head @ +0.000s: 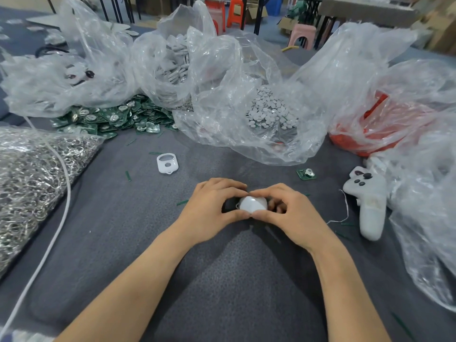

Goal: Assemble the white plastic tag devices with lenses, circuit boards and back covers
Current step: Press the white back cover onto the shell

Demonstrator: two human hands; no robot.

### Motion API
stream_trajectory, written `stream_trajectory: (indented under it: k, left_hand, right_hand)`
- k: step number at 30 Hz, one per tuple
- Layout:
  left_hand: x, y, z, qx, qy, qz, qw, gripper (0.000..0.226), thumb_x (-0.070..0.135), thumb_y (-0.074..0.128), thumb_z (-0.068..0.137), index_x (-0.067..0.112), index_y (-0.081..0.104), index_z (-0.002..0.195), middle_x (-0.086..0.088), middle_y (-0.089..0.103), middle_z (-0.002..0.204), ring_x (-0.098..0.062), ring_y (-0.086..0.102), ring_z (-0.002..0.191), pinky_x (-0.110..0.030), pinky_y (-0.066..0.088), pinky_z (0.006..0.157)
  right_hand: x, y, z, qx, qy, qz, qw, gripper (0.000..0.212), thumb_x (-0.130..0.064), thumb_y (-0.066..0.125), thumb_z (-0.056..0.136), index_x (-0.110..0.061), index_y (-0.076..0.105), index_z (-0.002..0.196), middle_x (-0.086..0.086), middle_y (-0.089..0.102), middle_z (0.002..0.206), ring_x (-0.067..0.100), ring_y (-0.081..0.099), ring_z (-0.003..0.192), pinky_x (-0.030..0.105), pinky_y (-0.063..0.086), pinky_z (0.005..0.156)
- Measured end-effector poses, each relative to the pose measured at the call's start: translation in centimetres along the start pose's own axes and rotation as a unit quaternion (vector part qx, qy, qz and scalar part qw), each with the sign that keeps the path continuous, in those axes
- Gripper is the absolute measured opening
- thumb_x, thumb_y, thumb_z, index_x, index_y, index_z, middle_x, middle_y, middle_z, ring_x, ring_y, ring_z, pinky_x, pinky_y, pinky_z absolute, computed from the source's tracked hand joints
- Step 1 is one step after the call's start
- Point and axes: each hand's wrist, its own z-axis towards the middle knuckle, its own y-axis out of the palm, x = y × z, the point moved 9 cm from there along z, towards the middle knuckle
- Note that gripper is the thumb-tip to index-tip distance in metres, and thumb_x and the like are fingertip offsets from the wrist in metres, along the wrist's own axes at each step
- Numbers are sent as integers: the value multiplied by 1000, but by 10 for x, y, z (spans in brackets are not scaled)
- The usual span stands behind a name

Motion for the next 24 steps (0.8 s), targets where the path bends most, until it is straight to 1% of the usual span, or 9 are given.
stream_trajectory:
  k: [6, 8, 12, 16, 18, 19, 21, 24]
  left_hand:
    - [1, -1, 1, 2, -14, -6, 1000, 39, 42, 72, 80, 29, 66, 116, 17, 57, 127, -9, 44, 125, -38, 30, 105]
    - [1, -1, 1, -1, -18, -10, 1000, 39, 41, 73, 80, 28, 66, 115, 16, 58, 127, -9, 45, 124, -40, 32, 105]
    - [1, -1, -2, 9, -21, -15, 1000, 42, 40, 76, 77, 25, 66, 115, 14, 60, 125, -11, 46, 124, -43, 34, 105]
    - [1, 3, -3, 1, -17, 6, 1000, 46, 45, 74, 77, 30, 64, 119, 19, 56, 129, -9, 42, 128, -40, 30, 108]
    - [1, 3, -3, 0, -16, -3, 1000, 44, 44, 75, 76, 30, 65, 116, 20, 57, 127, -8, 42, 127, -40, 30, 107]
    - [2, 2, -3, 1, -13, -14, 1000, 41, 42, 77, 75, 29, 66, 113, 19, 59, 123, -9, 44, 124, -40, 31, 106]
    - [4, -1, -4, 10, -7, -47, 999, 36, 33, 79, 75, 26, 67, 108, 17, 63, 112, -9, 51, 113, -38, 36, 100]
    - [2, -5, -7, 30, -32, -146, 988, 30, 19, 76, 80, 25, 64, 107, 9, 70, 98, -7, 62, 95, -33, 46, 88]
  right_hand:
    - [-4, 0, 1, 9, -11, -24, 1000, 36, -15, 81, 73, -26, 71, 106, -6, 60, 95, 0, 48, 68, 11, 42, 69]
    - [-4, -1, 1, 8, -6, -13, 1000, 35, -14, 82, 72, -27, 71, 104, -6, 59, 94, 0, 47, 67, 11, 42, 69]
    - [-4, 2, 1, -2, -3, -7, 1000, 35, -11, 81, 72, -35, 67, 93, -5, 55, 87, 2, 43, 63, 13, 42, 67]
    - [-3, 5, -4, -15, -3, 35, 999, 32, -6, 78, 74, -31, 67, 92, 6, 62, 87, 5, 45, 64, 15, 43, 66]
    - [-3, 4, -4, -6, -5, 41, 999, 29, -7, 77, 76, -31, 67, 89, 6, 64, 84, 5, 47, 65, 15, 44, 65]
    - [-3, 3, -3, 2, -5, 44, 999, 27, -8, 75, 77, -32, 67, 87, 3, 65, 82, 5, 49, 65, 16, 44, 66]
    - [-4, 3, -3, 14, -3, 51, 999, 27, -9, 73, 80, -34, 67, 88, -3, 67, 80, 7, 56, 69, 19, 48, 70]
    - [-12, 2, -4, 50, -14, 93, 994, 31, -5, 73, 80, -32, 67, 95, -10, 70, 88, 3, 65, 82, 17, 51, 78]
